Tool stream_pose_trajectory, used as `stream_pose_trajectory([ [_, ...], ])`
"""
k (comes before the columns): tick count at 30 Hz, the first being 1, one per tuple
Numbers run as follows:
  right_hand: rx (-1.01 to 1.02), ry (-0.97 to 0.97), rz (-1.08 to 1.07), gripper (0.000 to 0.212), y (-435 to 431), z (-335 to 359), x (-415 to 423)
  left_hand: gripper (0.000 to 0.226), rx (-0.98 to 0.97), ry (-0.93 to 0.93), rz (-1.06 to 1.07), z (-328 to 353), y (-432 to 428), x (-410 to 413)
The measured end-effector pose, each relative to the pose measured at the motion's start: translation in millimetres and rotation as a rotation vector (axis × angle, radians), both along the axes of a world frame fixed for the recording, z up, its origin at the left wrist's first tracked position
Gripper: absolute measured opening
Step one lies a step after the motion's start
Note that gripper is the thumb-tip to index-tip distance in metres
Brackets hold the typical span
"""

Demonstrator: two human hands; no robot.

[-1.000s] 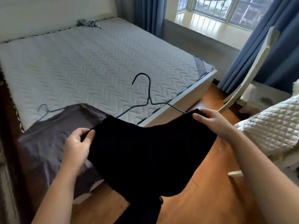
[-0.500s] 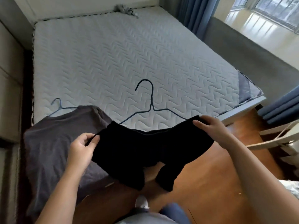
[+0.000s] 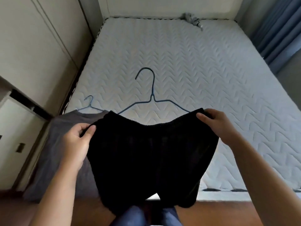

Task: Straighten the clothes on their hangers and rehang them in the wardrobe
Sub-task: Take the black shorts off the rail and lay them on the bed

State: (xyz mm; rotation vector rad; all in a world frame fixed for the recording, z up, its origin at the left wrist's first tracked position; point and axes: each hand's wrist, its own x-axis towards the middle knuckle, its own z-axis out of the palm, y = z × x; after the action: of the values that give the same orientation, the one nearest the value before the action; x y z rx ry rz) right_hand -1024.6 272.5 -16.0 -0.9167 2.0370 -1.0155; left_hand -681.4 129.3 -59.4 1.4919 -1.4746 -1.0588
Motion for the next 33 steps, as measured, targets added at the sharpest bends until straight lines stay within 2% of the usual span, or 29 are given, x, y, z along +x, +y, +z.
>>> stream_pose_trajectory([
  [6,0.017,0.024,0.070,0.017,-89.0,-16.1,-36.9,0.014,0.068,0.001,0.001,-11.2,-81.9,-30.4],
  [12,0.177,0.004,0.107,0.023,-167.7,-64.0,-68.6,0.019,0.193,-0.074,-0.062,-65.2,-180.8,-80.0],
  [15,0.213,0.015,0.089,0.025,-207.7,-96.7,-89.8,0.013,0.201,-0.128,-0.087,-99.0,-229.0,-106.5],
  [24,0.262,0.101,-0.100,0.028,-309.4,-262.3,-137.2,0.019,0.150,-0.396,-0.103,-244.8,-330.2,-165.8],
  [30,0.293,0.066,-0.153,0.027,-342.2,-367.0,-141.9,0.026,0.265,-0.485,-0.131,-350.4,-361.9,-172.7],
  [33,0.317,-0.009,-0.176,0.024,-348.0,-401.6,-140.7,0.027,0.331,-0.488,-0.143,-386.9,-365.7,-170.7],
])
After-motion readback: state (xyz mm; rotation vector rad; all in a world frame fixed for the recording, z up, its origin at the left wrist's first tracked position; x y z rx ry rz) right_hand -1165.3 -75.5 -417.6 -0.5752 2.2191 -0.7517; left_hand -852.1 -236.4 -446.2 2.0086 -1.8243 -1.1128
